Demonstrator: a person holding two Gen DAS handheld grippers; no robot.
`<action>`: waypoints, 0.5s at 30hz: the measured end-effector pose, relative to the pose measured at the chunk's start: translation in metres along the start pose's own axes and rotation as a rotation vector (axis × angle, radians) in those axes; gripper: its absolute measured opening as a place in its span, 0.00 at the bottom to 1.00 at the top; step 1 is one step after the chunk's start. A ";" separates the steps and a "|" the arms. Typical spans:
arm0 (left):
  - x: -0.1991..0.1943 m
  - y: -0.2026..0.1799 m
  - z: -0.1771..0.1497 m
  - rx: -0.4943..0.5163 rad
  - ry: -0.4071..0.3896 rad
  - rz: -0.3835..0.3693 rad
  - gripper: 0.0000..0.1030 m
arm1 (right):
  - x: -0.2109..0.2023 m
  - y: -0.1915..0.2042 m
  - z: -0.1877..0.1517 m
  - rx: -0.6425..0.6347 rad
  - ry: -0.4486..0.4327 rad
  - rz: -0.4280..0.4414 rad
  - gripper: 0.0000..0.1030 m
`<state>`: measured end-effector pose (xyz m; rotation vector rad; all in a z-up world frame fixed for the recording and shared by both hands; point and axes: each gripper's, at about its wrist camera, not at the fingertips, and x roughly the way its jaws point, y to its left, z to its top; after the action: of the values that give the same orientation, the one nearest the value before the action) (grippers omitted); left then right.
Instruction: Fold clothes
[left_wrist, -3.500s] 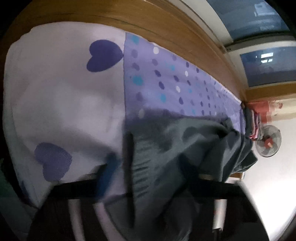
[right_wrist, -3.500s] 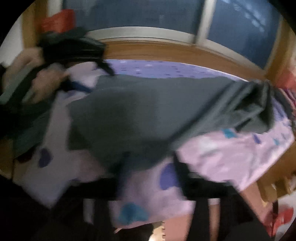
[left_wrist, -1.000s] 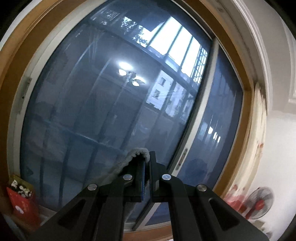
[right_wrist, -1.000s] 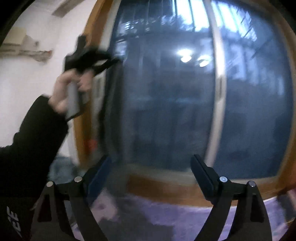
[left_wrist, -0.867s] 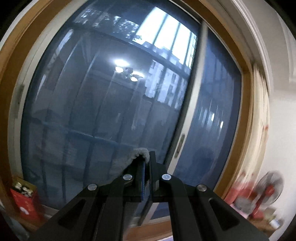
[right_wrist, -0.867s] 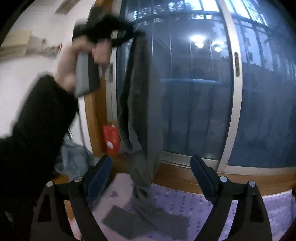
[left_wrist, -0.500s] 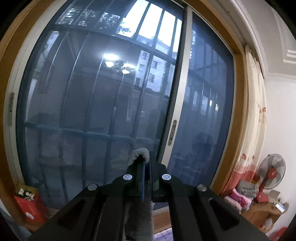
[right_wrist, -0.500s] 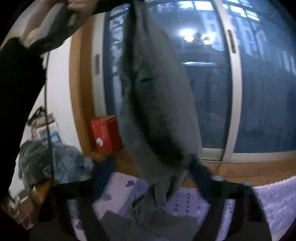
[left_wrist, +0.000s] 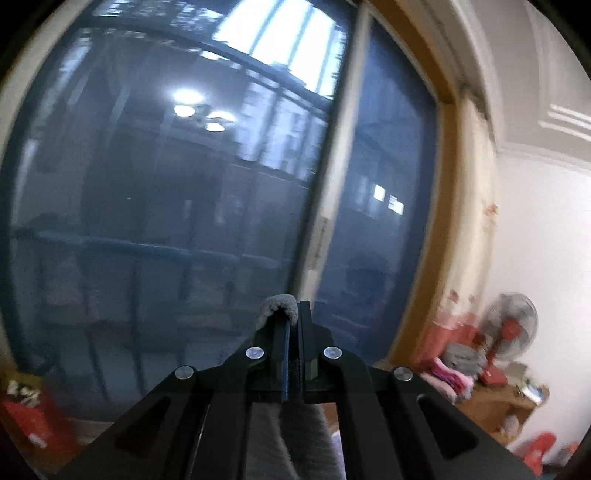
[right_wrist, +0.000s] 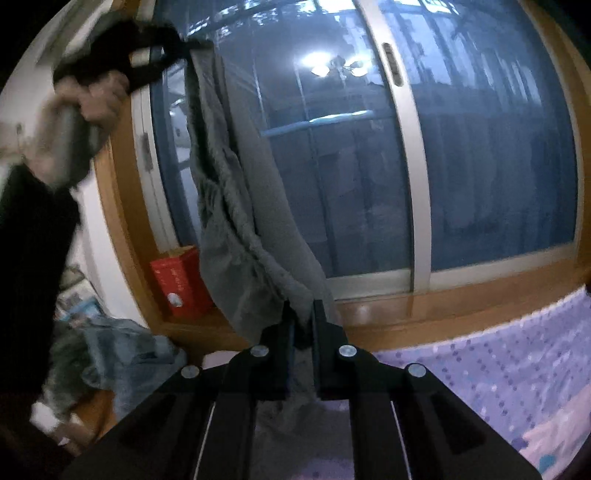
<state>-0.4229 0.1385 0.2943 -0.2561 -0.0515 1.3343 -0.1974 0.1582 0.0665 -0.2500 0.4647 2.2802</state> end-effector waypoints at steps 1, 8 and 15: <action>0.013 -0.011 -0.005 0.008 0.017 -0.024 0.02 | -0.011 -0.011 -0.003 0.036 -0.001 0.003 0.06; 0.118 -0.104 -0.043 0.003 0.146 -0.143 0.02 | -0.118 -0.103 -0.022 0.260 -0.082 -0.064 0.06; 0.259 -0.234 -0.095 -0.062 0.300 -0.185 0.02 | -0.208 -0.228 -0.020 0.316 -0.147 -0.207 0.06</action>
<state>-0.1211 0.3245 0.2238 -0.4902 0.1334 1.0999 0.1114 0.1555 0.0574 0.0278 0.6792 1.9739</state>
